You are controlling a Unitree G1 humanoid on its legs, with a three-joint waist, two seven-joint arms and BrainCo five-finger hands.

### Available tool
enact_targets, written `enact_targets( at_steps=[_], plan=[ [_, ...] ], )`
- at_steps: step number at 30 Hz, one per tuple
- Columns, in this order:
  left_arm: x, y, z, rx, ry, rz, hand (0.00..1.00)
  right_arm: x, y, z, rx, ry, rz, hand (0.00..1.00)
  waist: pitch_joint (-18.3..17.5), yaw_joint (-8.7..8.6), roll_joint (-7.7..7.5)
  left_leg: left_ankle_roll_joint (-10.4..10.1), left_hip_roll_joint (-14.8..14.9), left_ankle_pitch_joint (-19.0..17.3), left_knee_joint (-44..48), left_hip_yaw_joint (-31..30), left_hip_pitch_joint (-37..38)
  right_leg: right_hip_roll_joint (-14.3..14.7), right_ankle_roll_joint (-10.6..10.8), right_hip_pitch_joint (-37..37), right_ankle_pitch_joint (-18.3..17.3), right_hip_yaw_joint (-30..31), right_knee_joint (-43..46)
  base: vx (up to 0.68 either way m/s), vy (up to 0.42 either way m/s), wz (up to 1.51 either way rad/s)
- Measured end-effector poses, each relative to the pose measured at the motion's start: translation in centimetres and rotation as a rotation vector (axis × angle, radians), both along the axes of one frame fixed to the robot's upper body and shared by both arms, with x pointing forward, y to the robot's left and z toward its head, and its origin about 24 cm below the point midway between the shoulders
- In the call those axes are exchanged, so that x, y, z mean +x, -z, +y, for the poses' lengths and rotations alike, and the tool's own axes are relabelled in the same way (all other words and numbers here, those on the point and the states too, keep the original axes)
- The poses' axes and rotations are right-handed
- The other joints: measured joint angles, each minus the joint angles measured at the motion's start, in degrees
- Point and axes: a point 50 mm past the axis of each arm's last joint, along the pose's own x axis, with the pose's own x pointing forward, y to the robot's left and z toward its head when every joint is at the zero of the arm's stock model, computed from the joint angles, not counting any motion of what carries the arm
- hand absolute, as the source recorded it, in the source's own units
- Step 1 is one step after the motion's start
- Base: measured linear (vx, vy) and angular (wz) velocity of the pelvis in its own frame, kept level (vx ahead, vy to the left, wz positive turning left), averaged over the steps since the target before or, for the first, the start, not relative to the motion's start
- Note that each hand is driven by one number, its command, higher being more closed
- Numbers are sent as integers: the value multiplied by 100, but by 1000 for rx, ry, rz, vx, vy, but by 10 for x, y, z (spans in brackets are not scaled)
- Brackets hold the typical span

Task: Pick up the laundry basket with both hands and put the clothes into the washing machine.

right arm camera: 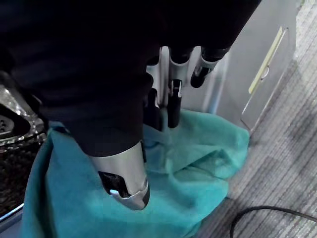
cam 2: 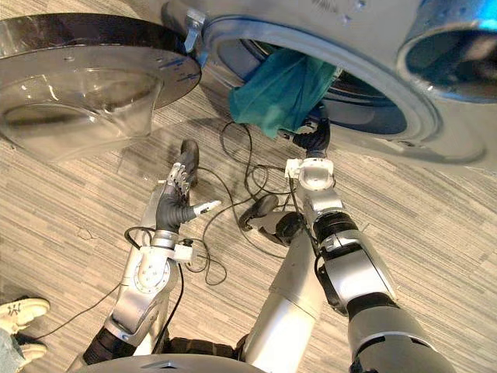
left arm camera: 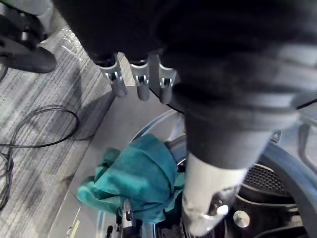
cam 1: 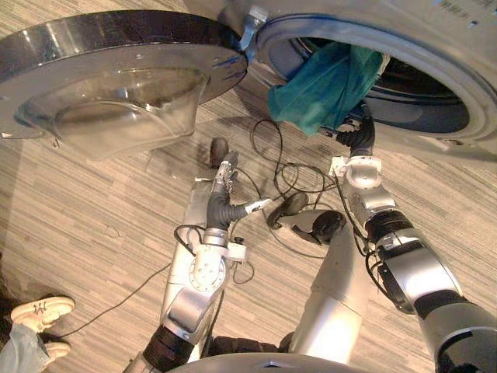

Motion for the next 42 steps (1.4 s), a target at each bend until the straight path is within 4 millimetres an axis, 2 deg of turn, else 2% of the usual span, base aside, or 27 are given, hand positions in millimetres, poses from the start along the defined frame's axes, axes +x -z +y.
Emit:
enact_targets(
  at_steps=[3,4,5,6,7,8,11,12,13,14,15,17,20,21,22,23,26,29,33,37,40,42],
  plan=[
    [-1,-6,-2,-33,-12,-12,0,3,-15,0,95,38,-60,100,-2,7,49,-14,-63,10,-70,-46,-186,-18,32,-198,13,-12,39,-88,79,12],
    [2,-6,0,-30,-25,-9,0,4,-24,-7,178,72,-97,100,1,13,58,-49,-28,-55,-82,7,-279,-113,15,-292,17,-30,-100,-72,19,31],
    [2,-6,0,-34,-27,-6,0,4,-28,-9,210,81,-110,100,1,47,61,23,-29,-203,604,-114,-408,-160,16,-331,17,-52,-103,-83,79,-1],
    [2,-6,1,-39,-41,-1,0,4,-34,-11,246,82,-135,100,5,192,89,75,4,-623,1357,-269,-377,-153,155,-395,102,-85,-71,-77,115,-43],
    [2,-6,2,-42,-47,1,0,4,-38,-11,256,81,-150,100,9,257,134,17,58,-824,1172,-325,-164,-114,173,-428,221,-83,32,-132,169,-27],
    [3,-7,2,-43,-51,-3,0,2,-44,-17,294,96,-187,100,5,213,238,-221,-7,-1075,1164,-384,-165,-203,170,-517,332,12,127,-177,137,12],
    [7,-8,1,-37,-61,-1,0,3,-71,-24,430,107,-295,100,26,220,309,-287,-73,-942,721,-481,-385,-146,338,-700,355,-73,186,-144,43,44],
    [7,-6,2,-32,-66,10,0,2,-71,-29,526,121,-317,100,23,196,323,-306,-81,-905,617,-406,-352,-55,354,-520,258,399,397,-101,-51,79],
    [7,-6,2,-31,-70,11,0,2,-73,-32,586,126,-331,100,24,201,322,-323,-64,-877,597,-356,-329,-44,153,-379,83,413,239,-85,-62,58],
    [7,-5,5,-33,-81,14,0,3,-75,-31,679,113,-350,100,25,249,359,-313,-33,-747,833,-460,-373,-22,172,-416,102,381,200,-44,-14,2],
    [8,-5,4,-34,-82,16,0,4,-86,-24,752,57,-390,100,33,297,375,-400,-23,-700,796,-511,-215,-18,189,-453,170,325,165,-26,44,-23],
    [9,-6,5,-34,-86,15,0,4,-93,-12,860,-13,-436,100,32,301,376,-350,34,-602,793,-540,-303,31,148,-561,332,303,139,-11,74,-26],
    [10,-6,7,-38,-109,18,0,0,-92,6,1050,-94,-500,100,32,275,375,-379,105,-601,856,-557,-339,110,149,-586,357,304,142,-12,36,-14],
    [11,-6,9,-40,-118,18,0,-3,-91,16,1098,-134,-511,100,32,268,375,-377,145,-603,886,-553,-336,143,126,-574,379,305,141,7,28,-19],
    [12,-6,11,-41,-133,20,0,-10,-87,35,1172,-206,-526,100,33,207,374,-369,206,-648,958,-554,-324,194,120,-543,401,305,144,6,23,-21],
    [12,-5,12,-39,-138,25,0,-15,-84,42,1200,-231,-531,100,34,199,372,-382,237,-678,985,-554,-308,220,121,-522,401,305,146,10,35,-21],
    [14,1,13,-19,-149,46,0,-41,-63,79,1326,-333,-537,100,32,64,355,-385,354,-769,1034,-545,-116,360,137,-327,411,326,79,7,47,-20],
    [16,9,12,2,-149,76,0,-58,-44,92,1397,-338,-529,100,31,-61,309,-403,442,-838,972,-502,136,483,186,-136,448,377,-64,-4,50,-23],
    [15,15,8,25,-130,100,0,-66,-26,86,1419,-273,-530,100,46,-231,221,-374,539,-840,717,-381,500,612,201,147,585,406,-385,-11,62,-19],
    [16,15,7,28,-126,97,0,-65,-35,78,1413,-249,-578,100,54,-257,125,-404,557,-819,633,-365,627,663,149,266,640,404,-490,9,35,-4],
    [15,15,10,40,-124,90,0,-50,-65,71,1417,-236,-636,100,76,-261,87,-408,534,-815,597,-383,623,650,151,286,648,366,-520,19,33,4],
    [15,15,10,43,-115,87,0,-33,-93,62,1396,-219,-663,100,87,-220,69,-423,507,-794,572,-426,602,634,151,301,649,314,-538,16,29,11]
  ],
)
